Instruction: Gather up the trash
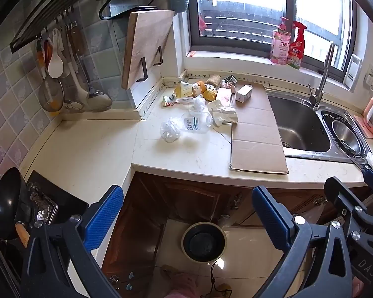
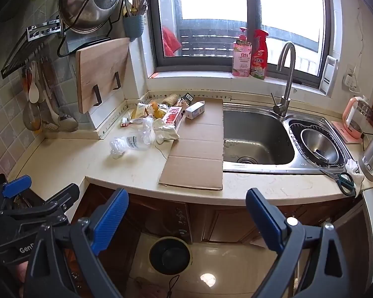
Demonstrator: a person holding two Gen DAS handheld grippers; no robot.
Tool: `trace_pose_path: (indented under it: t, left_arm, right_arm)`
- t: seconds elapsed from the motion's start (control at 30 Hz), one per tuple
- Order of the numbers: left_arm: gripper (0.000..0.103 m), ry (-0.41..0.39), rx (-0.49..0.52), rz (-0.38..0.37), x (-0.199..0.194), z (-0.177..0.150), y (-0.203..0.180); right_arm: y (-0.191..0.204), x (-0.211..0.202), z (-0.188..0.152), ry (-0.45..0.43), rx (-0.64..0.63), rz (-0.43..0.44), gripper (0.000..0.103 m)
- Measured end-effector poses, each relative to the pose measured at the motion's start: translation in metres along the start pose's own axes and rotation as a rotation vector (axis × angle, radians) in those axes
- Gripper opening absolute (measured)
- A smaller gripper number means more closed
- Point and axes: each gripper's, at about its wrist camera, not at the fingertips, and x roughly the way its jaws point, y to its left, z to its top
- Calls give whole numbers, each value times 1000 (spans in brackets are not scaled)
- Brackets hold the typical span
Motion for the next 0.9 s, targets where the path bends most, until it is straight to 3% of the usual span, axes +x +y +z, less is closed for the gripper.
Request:
trace_pose_path:
  t: [0.9]
  left_arm:
    - [102, -35, -35, 31, -7, 4, -1]
  right_arm:
    - [-9, 2, 8, -13, -4, 44, 96]
